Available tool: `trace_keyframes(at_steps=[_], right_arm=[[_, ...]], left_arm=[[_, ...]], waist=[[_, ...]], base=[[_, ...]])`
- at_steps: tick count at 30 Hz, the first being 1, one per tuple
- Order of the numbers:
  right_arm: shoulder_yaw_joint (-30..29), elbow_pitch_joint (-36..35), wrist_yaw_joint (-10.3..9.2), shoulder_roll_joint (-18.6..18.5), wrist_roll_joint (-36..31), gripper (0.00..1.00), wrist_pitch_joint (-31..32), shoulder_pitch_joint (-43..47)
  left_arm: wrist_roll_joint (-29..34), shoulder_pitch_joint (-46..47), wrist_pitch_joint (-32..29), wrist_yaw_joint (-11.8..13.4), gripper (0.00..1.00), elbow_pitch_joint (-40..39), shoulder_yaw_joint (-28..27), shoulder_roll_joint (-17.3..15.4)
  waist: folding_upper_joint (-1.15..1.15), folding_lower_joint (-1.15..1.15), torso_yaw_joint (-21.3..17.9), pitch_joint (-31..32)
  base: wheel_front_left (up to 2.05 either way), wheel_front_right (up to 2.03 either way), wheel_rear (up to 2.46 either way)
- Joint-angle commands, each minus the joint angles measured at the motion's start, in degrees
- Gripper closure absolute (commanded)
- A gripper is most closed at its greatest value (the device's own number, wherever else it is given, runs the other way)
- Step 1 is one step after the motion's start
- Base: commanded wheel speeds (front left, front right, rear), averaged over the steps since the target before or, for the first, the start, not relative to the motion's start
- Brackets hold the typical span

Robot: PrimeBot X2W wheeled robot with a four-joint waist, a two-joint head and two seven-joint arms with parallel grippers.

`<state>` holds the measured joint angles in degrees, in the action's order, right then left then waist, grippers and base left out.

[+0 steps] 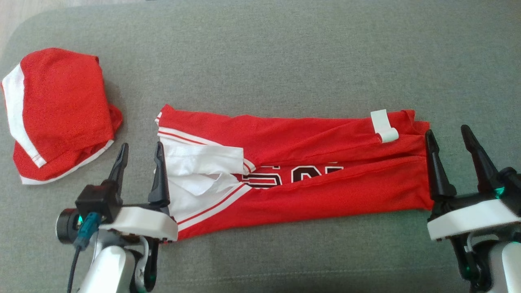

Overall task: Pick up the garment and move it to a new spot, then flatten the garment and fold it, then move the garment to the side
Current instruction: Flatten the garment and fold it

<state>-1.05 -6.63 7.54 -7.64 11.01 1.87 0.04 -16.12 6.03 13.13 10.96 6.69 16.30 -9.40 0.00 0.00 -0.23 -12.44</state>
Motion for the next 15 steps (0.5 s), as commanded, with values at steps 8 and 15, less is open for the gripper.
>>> trace_keyframes(at_steps=[8,15], right_arm=[[0.93,-1.53,-0.05,-0.25,0.41,0.00,0.72,-0.12],[0.01,2.18,-0.05,-0.78,2.10,0.00,0.95,-1.28]], left_arm=[[0.40,1.23,-0.02,0.69,0.00,-2.48,-1.39,-1.58],[0.60,1.72,0.21,0.82,0.00,-2.66,-0.82,-1.48]], waist=[[0.00,0.00,0.15,0.10],[0.00,0.00,0.41,-0.27]], base=[[0.00,0.00,0.00],[0.00,0.00,0.00]])
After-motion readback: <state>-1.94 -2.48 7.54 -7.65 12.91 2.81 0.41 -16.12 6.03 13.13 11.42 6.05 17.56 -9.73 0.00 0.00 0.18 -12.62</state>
